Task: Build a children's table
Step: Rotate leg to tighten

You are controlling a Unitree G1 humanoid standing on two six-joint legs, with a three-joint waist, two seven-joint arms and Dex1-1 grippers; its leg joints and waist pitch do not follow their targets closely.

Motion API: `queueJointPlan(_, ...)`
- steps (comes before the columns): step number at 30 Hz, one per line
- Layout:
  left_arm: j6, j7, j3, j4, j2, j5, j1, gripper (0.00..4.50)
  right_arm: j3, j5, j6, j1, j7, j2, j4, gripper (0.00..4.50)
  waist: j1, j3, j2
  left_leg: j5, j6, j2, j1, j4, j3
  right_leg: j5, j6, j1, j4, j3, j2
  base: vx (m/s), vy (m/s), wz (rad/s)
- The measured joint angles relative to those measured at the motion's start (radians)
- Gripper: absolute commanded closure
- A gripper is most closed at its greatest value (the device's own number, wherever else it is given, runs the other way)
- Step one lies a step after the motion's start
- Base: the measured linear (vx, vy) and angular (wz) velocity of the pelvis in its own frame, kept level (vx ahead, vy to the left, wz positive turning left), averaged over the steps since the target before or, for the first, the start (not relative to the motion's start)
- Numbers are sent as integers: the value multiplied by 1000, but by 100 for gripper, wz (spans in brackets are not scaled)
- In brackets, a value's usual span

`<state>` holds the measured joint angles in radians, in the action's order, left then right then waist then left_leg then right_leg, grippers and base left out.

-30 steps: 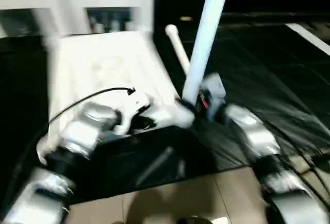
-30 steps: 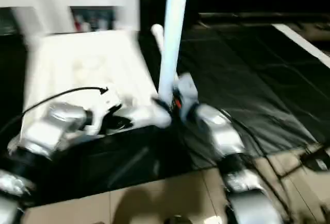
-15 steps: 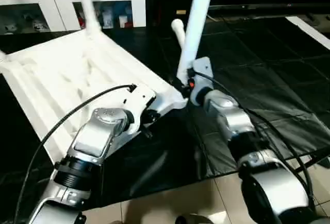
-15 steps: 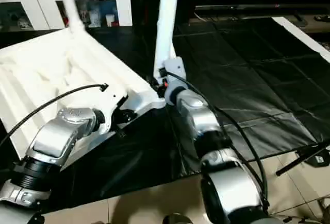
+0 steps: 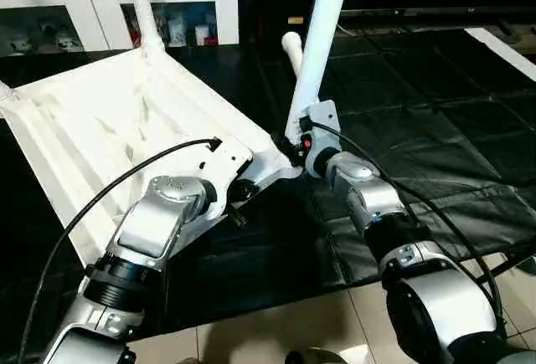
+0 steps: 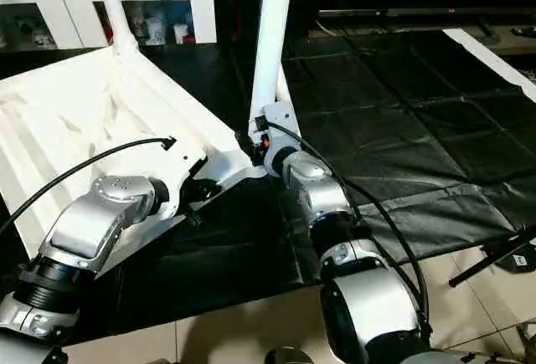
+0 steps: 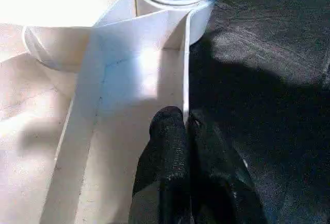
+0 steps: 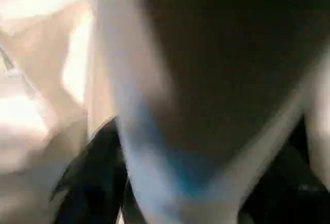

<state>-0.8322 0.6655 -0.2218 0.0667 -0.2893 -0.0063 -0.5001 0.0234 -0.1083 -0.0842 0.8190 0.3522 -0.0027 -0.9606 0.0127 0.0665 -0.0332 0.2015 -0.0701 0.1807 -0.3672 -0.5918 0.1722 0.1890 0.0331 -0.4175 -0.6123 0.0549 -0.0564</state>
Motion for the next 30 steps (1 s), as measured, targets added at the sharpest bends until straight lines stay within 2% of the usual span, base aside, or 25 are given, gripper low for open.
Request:
queueJointPlan(2,2,7,-1,-1,-6,0,0,450,-1,2,0,-11,-1,0,-25,106,-4,0,1,0,0,0,-1,0,0,0,0,-1,-1,0,0,0,0,0)
queueJointPlan(6,12,12,-6,-1,-16,-4,0,450,-1,4,-1,-24,10,-9,-25,79,-10,1,1,0,0,0,-1,-1,0,0,0,-1,-1,1,0,0,0,0)
queueJointPlan(8,22,21,-11,1,-22,-5,0,450,-7,2,-2,-37,29,-17,-7,52,-15,1,2,0,0,0,-1,-1,0,0,0,-1,-1,1,0,0,0,0)
queueJointPlan(11,51,33,-12,18,-29,-9,0,450,-6,-1,-4,-71,66,-24,36,40,-20,2,2,0,0,0,-1,-1,0,0,0,-1,-1,1,0,0,0,0)
queueJointPlan(13,71,44,-15,30,-34,-11,-1,450,-4,-7,-7,-96,90,-34,68,12,-22,2,3,0,0,0,-1,-2,-1,0,0,-1,-2,1,0,0,0,0)
queueJointPlan(21,253,110,-30,160,-93,-7,-36,450,34,-42,-46,-295,264,-128,350,5,-43,4,7,0,0,2,-1,-6,-2,0,0,0,-6,3,0,0,0,0)
queueJointPlan(30,375,180,-38,249,-143,2,-59,450,40,-113,-122,-416,402,-247,626,5,-51,4,7,-1,0,3,-1,-10,-2,-1,0,1,-8,3,0,0,0,0)
